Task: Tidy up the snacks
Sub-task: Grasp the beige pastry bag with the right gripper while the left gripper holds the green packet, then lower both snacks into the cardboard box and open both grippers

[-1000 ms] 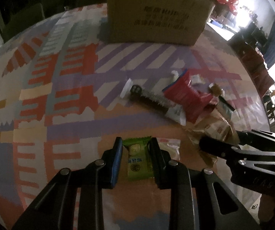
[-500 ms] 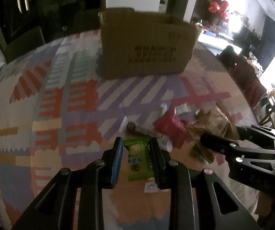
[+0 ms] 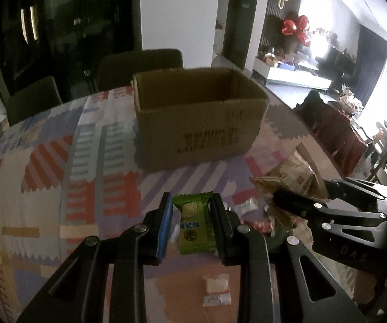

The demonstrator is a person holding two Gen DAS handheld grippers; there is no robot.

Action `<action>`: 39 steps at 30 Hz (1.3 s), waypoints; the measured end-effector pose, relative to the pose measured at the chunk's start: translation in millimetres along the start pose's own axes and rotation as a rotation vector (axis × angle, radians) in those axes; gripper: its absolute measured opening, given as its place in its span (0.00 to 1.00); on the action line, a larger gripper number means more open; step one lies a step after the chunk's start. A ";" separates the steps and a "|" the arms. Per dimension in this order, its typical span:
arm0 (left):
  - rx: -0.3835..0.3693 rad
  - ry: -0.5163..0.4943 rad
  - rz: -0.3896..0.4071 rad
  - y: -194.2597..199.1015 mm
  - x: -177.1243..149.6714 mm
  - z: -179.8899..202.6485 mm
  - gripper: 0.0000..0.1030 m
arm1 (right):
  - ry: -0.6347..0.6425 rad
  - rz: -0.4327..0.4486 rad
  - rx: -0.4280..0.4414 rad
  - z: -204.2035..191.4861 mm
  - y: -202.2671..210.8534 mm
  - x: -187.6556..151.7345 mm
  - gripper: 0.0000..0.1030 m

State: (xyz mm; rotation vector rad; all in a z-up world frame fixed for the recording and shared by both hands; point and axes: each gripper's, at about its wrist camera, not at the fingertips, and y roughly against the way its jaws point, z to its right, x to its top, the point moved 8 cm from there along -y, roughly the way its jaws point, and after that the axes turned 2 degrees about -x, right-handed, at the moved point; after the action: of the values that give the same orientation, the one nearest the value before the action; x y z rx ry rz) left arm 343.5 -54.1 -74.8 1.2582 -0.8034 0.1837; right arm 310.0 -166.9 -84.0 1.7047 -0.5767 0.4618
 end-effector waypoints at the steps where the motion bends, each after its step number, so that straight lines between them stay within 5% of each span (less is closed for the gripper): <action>1: -0.002 0.000 0.003 0.7 5.2 -0.1 0.28 | 0.002 0.009 0.000 0.0 1.7 6.0 0.45; 19: 0.004 -0.015 0.075 -13.7 105.2 -9.4 0.28 | 0.009 0.090 -0.009 12.2 -4.2 102.1 0.45; 39: -0.043 0.037 -0.004 -79.6 158.5 -26.4 0.28 | 0.008 0.013 -0.017 33.4 -60.2 160.1 0.45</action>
State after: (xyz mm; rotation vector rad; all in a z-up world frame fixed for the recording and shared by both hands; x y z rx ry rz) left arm 512.1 -103.8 -38.9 1.2131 -0.7693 0.1850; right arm 473.8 -210.4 -43.3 1.6830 -0.5845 0.4719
